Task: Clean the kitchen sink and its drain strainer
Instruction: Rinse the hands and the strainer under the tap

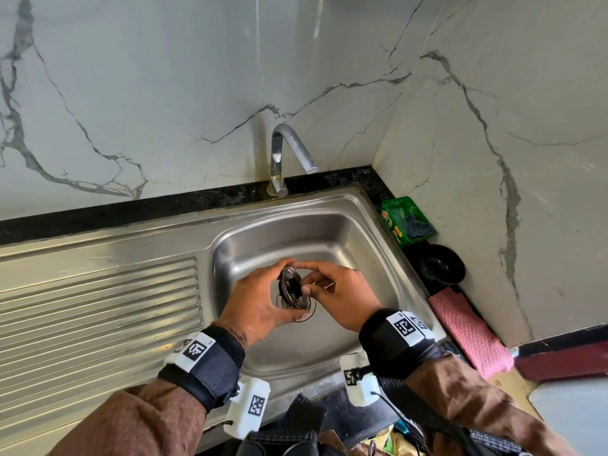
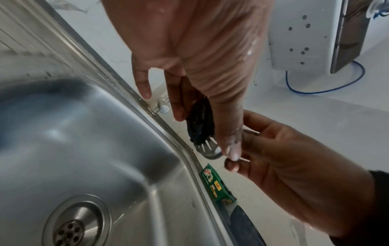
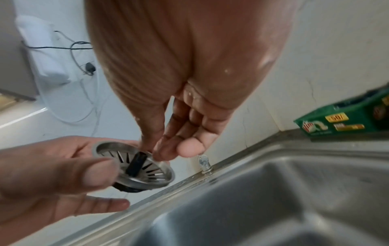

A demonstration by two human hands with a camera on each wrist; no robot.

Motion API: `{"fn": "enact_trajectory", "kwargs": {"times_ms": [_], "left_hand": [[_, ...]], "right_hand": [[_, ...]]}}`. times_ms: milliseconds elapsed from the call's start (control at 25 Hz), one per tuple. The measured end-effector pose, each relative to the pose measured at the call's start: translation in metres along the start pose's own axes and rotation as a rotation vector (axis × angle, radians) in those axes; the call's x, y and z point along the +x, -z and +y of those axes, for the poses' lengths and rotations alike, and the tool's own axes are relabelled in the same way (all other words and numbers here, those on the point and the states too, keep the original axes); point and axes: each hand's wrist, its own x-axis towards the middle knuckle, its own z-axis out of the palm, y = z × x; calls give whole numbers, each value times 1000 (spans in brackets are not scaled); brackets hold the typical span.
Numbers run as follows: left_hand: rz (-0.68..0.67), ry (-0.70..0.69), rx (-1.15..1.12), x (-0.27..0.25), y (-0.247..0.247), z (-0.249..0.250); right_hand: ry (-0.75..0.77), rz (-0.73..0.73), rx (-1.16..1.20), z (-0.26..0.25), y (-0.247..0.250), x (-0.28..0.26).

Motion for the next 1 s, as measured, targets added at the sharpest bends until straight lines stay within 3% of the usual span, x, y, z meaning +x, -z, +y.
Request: {"fn": "enact_trajectory", "kwargs": {"times_ms": [200,400,720,800,920,1000], "left_hand": [[-208,26,-197,0,9,-7],[-327,-7,-184,2,14,-6],[-290,29,-200,-8,5,-12],[-210,34,-131,-12,-3,-11],[-136,57,-13,-16,-16,-12],[-108,80,38,-16,-21,-13]], "right_hand": [[465,-48,-289,12,6,-1],[595,-29,-451,21,3,0],[461,-41,-376,28,-24,-8],[287,-49,-306,21,-31,-9],[-24,-200,-244,19,-34,1],[-69,-288,-252,24,-32,6]]}}
